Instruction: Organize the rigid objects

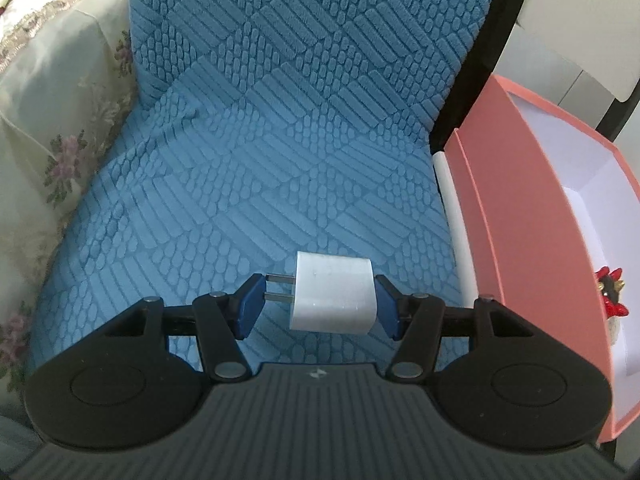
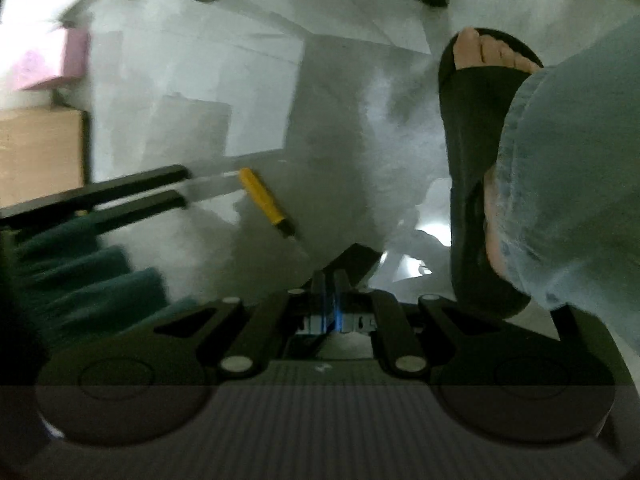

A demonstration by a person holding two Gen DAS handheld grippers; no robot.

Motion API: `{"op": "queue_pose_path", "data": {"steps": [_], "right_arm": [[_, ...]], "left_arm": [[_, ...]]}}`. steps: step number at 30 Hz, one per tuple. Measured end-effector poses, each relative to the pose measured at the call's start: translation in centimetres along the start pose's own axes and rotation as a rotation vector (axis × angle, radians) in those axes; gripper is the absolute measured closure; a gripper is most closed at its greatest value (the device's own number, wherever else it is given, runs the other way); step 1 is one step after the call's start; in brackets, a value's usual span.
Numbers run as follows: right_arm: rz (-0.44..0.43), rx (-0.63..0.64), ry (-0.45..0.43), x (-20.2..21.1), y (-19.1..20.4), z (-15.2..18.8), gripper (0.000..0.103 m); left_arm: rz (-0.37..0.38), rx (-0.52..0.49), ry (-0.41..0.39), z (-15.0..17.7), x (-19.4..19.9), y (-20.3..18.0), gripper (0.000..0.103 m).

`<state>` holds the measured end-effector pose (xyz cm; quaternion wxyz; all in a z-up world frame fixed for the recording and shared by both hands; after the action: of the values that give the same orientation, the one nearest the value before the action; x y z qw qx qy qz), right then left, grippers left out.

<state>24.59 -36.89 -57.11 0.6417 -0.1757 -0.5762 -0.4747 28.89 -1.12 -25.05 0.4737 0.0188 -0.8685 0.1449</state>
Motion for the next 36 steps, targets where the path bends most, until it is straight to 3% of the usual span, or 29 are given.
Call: {"op": "queue_pose_path", "data": {"steps": [3, 6, 16, 17, 20, 21, 36], "right_arm": [[-0.020, -0.028, 0.033, -2.3, -0.1, -0.7, 0.093], [0.033, 0.026, 0.043, -4.1, 0.4, -1.3, 0.093], [0.026, 0.201, 0.051, -10.0, 4.0, -4.0, 0.092], [0.029, 0.234, 0.040, -10.5, 4.6, -4.3, 0.087], [0.046, 0.283, -0.013, -11.4, 6.3, -5.2, 0.035], [0.050, 0.300, -0.037, -11.7, 6.8, -5.6, 0.033], [0.259, 0.734, -0.261, -16.3, 13.4, -5.6, 0.032]], "left_arm": [[-0.025, -0.014, -0.007, 0.3, -0.7, 0.5, 0.039], [-0.042, -0.013, -0.014, 0.4, -1.3, 1.3, 0.039], [-0.069, -0.024, -0.018, 0.5, -3.0, 3.1, 0.039], [-0.069, -0.028, -0.021, 0.5, -3.1, 3.2, 0.039], [-0.073, -0.034, -0.028, 0.2, -3.1, 3.4, 0.039], [-0.075, -0.037, -0.032, 0.1, -3.1, 3.4, 0.039], [-0.069, -0.071, -0.074, -0.7, -2.0, 3.3, 0.039]]}}
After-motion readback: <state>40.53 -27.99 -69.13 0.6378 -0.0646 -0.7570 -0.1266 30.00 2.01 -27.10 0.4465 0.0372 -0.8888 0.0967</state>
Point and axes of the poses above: each gripper's, at about its wrist camera, not at the fingertips, and x roughly against the way its jaws point, y to its left, z to its underside, the point moved 4 cm from there along -x, roughly the way its jaws point, and after that the axes turned 6 degrees about z, right-handed, at the moved point
